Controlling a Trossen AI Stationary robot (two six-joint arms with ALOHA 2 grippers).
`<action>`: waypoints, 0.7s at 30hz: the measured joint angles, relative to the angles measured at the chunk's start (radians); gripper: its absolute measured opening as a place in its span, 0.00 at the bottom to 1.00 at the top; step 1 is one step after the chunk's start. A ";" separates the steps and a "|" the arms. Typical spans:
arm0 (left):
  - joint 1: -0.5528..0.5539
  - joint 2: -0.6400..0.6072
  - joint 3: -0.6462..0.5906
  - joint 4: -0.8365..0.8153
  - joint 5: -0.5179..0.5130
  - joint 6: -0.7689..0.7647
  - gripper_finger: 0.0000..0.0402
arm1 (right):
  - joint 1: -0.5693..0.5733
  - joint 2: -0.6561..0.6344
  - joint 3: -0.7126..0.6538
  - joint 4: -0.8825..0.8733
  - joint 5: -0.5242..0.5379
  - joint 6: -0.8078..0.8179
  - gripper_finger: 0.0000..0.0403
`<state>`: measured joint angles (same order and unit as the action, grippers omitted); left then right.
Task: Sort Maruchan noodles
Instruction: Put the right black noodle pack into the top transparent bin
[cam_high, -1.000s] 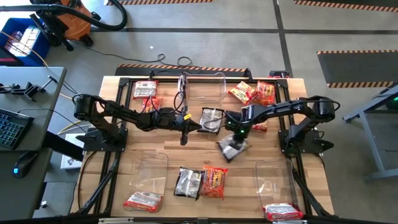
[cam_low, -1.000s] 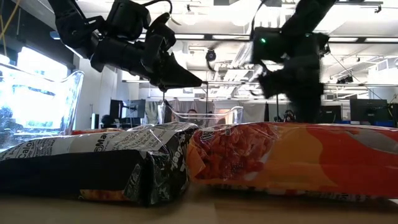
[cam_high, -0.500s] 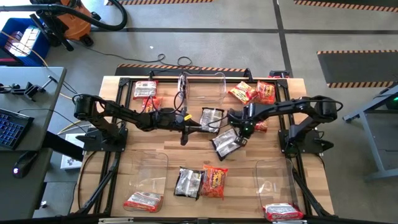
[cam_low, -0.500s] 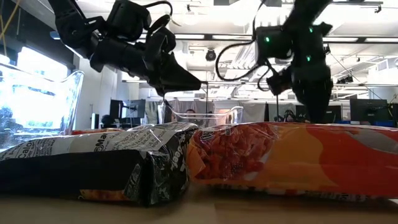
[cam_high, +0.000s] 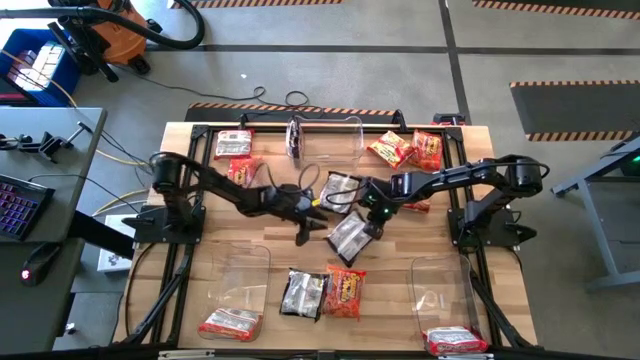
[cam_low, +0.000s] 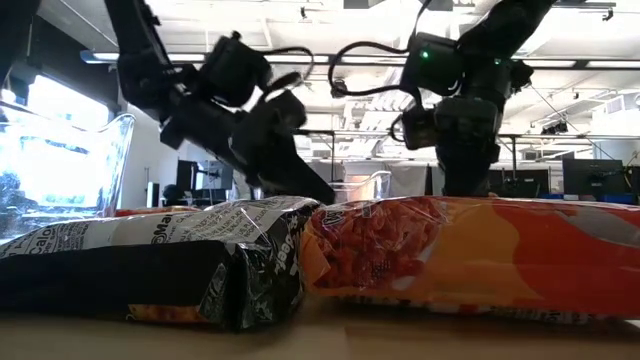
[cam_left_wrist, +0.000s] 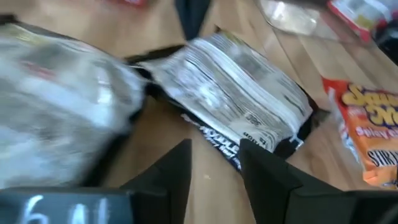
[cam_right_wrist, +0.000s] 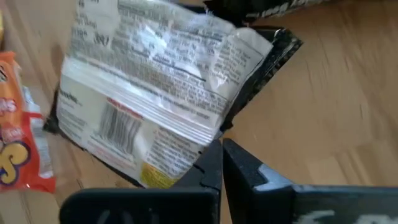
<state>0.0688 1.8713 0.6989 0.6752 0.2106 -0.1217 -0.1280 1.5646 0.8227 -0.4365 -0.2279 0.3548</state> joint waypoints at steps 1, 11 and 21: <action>-0.005 0.015 0.010 -0.002 0.007 0.000 0.33 | 0.000 0.000 0.000 0.004 0.000 -0.003 0.00; -0.046 0.067 0.099 -0.124 0.056 -0.007 0.38 | 0.000 0.000 0.000 0.038 0.017 -0.022 0.00; -0.073 0.067 0.130 -0.193 -0.069 0.050 0.30 | 0.000 0.000 0.000 0.122 0.024 -0.050 0.01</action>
<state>-0.0044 1.9381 0.8288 0.4820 0.1416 -0.0720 -0.1280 1.5642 0.8223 -0.3148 -0.2035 0.3053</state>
